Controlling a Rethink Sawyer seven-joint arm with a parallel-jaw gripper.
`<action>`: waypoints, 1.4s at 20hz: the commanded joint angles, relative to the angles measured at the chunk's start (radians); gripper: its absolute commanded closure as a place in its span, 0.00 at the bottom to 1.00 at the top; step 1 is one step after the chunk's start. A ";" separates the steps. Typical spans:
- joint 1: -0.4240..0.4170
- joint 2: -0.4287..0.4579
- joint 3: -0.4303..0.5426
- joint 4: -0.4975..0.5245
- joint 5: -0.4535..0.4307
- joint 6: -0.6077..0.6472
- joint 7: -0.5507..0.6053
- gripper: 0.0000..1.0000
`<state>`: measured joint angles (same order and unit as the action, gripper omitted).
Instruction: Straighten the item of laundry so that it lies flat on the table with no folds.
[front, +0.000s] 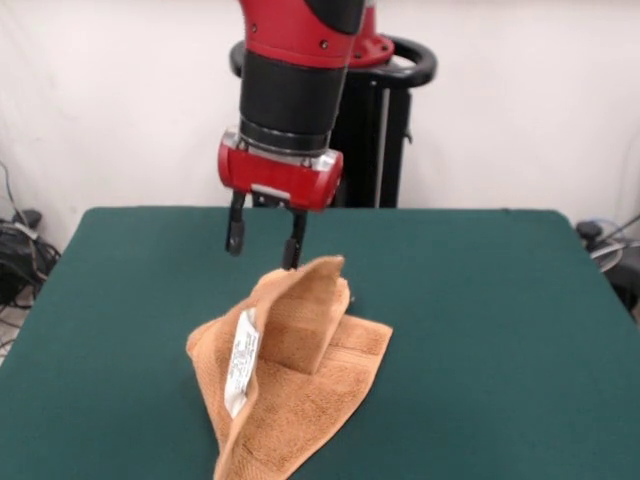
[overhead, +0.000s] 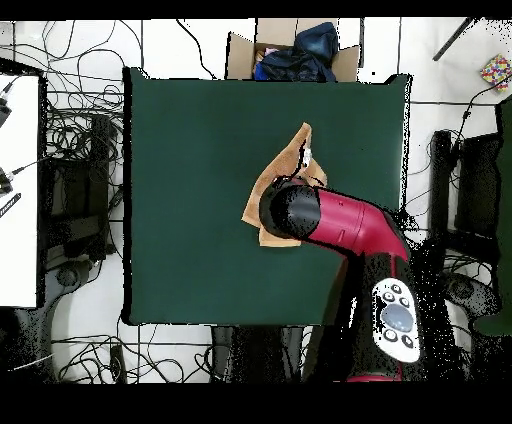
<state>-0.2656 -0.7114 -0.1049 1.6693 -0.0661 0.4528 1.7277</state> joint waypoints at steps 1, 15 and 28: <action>0.061 -0.019 -0.084 0.120 0.076 -0.036 0.345 0.00; 0.104 -0.003 -0.082 0.107 0.146 -0.025 0.327 0.00; 0.131 0.036 -0.056 0.052 0.218 -0.022 0.312 0.00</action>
<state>-0.1554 -0.7240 -0.1974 1.7187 0.0849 0.4503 1.7732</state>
